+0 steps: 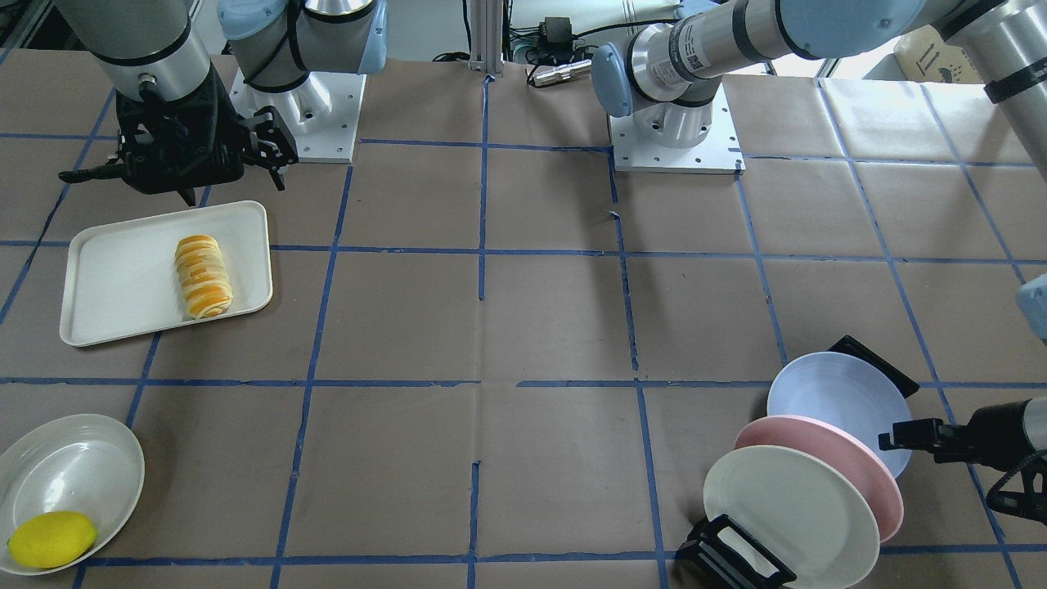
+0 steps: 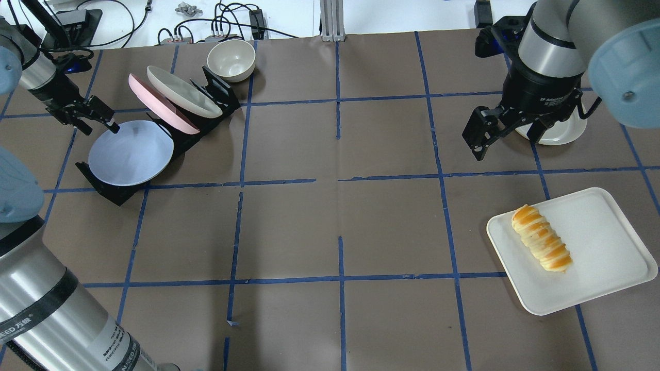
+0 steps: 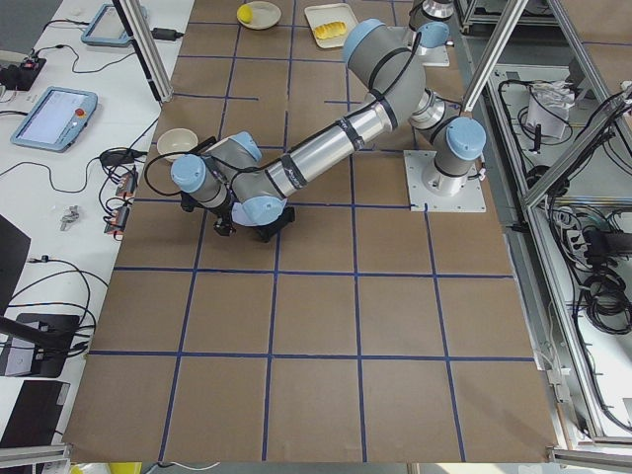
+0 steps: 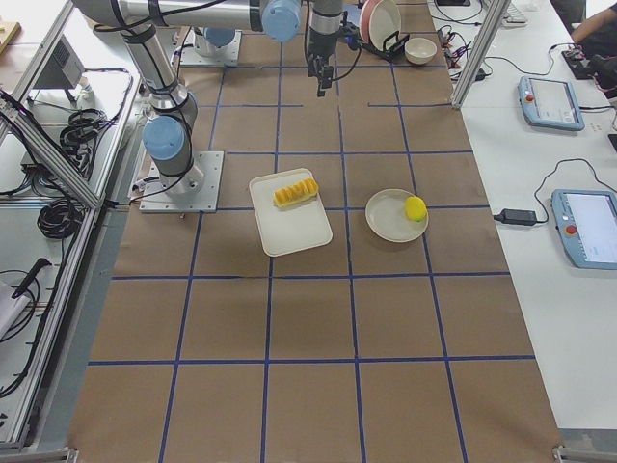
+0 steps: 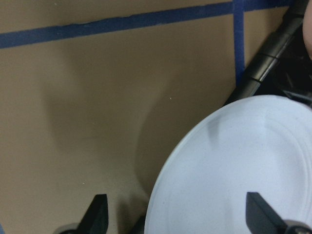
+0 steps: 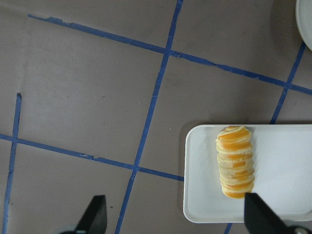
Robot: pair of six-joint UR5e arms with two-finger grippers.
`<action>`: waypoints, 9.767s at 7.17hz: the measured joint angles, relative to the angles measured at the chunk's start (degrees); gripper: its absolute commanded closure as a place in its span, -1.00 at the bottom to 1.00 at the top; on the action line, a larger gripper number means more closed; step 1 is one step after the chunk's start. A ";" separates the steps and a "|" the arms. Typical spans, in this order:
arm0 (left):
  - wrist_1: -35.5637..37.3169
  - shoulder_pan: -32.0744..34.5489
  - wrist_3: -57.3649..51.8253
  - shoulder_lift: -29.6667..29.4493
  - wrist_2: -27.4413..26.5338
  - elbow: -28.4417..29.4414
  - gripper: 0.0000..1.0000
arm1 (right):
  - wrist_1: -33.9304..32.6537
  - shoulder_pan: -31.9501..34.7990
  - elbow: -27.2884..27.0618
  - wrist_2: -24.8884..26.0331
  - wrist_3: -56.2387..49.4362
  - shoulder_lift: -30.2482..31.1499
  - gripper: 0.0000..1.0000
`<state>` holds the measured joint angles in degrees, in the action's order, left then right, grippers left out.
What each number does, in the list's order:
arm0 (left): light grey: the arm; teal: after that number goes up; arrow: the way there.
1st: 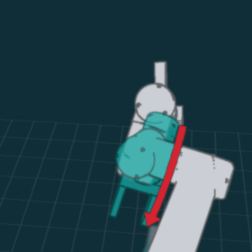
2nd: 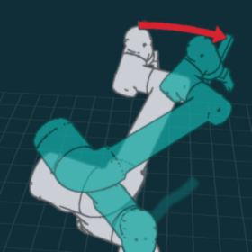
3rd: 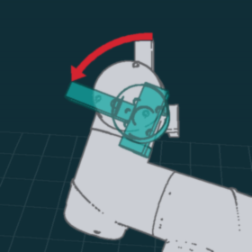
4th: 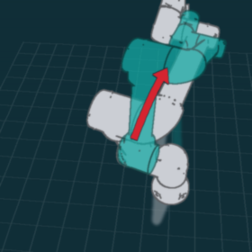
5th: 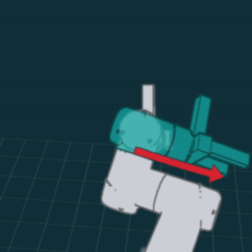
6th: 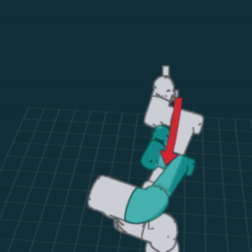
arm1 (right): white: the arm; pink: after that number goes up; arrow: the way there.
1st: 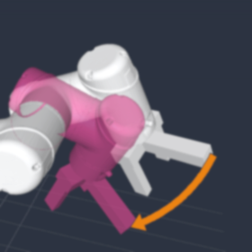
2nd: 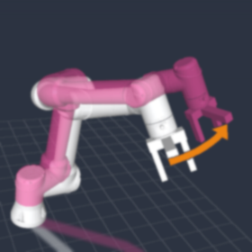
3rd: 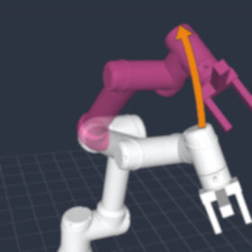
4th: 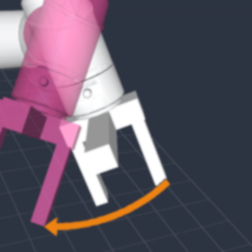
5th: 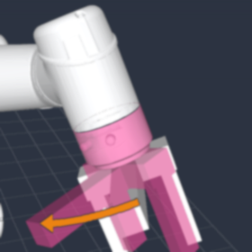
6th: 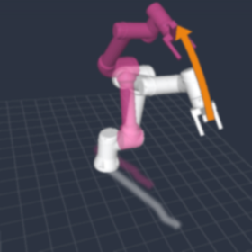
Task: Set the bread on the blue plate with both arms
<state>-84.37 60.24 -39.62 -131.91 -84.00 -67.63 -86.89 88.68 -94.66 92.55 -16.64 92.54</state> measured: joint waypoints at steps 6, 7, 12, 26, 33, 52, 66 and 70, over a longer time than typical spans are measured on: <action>-1.20 -0.03 0.38 -1.06 0.93 -0.47 -0.76 | 0.23 0.00 -0.08 0.00 0.03 0.00 -0.99; -2.47 -0.07 0.45 -1.65 1.56 -0.22 -0.57 | 0.23 0.00 -0.08 -0.02 0.03 -0.01 -0.99; -6.56 -0.84 1.20 -1.64 2.45 0.85 0.74 | 0.25 0.00 -0.09 -0.02 0.03 -0.08 -0.99; -20.87 -1.46 1.37 10.26 -0.79 -0.63 0.97 | 0.23 -0.08 -0.18 -0.09 0.12 -0.17 -0.99; -19.43 15.94 19.85 27.10 10.33 -15.69 0.97 | 0.83 -3.90 -0.09 -0.13 -1.26 -0.43 -0.99; 35.73 42.99 53.25 12.57 16.16 -31.61 -0.91 | 1.03 -4.56 -0.20 -0.73 -0.89 -0.51 -0.99; -10.03 24.33 33.15 41.43 -4.61 -21.83 -0.99 | -47.86 -28.49 -40.03 -6.97 -42.75 -4.11 0.00; -9.14 23.61 31.19 41.37 -4.45 -20.45 -0.99 | -48.55 -28.72 -41.76 -6.77 -41.45 -4.19 0.84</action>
<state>-93.52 83.85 -8.43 -90.53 -88.45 -88.08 -135.45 59.96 -136.41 85.78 -58.09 88.35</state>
